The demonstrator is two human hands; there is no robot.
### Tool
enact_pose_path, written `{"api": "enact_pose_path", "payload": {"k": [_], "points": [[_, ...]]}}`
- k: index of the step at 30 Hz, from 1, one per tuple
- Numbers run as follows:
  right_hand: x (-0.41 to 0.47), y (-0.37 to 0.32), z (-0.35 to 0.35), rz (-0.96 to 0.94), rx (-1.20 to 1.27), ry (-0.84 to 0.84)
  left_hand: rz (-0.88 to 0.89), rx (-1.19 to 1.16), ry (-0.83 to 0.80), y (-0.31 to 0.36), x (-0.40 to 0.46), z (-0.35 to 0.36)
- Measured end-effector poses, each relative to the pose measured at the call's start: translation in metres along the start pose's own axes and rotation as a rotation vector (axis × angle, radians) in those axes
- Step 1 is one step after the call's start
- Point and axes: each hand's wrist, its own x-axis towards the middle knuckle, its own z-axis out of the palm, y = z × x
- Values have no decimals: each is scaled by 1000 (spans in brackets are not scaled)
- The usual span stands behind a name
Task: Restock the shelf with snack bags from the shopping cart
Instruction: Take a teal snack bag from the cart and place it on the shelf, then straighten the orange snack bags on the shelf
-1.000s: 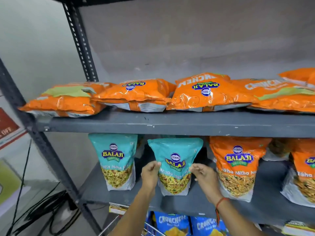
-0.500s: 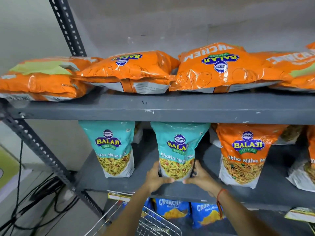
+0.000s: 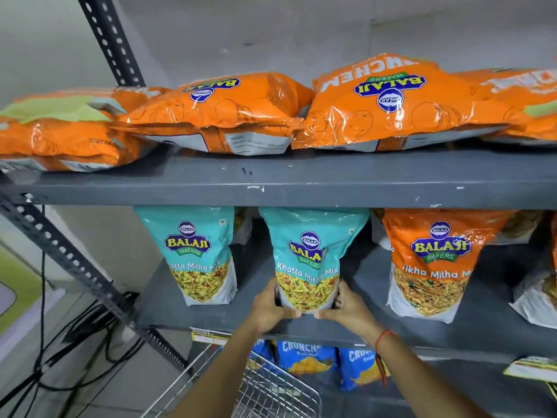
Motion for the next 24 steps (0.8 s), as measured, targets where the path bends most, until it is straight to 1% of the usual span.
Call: {"api": "enact_pose_path", "payload": {"k": [4, 7, 11, 13, 15, 18, 21, 24], "points": [[-6, -10, -3, -28, -72, 30, -3, -27, 52, 6, -14, 2], [-16, -15, -3, -53, -6, 64, 35, -65, 186, 17, -33, 4], [-57, -25, -7, -82, 88, 95, 228, -98, 369, 42, -75, 13], [-82, -31, -12, -123, 122, 146, 314, -93, 459, 59, -88, 24], [-108, -35, -22, -169, 169, 201, 389, -111, 507, 82, -99, 44], [-142, -40, -51, -259, 165, 283, 492, -170, 472, 120, -113, 87], [-163, -32, -99, -288, 170, 406, 551, -130, 343, 143, -119, 139], [-181, -19, -152, -268, 237, 586, 560, -102, 222, 158, -113, 190]]}}
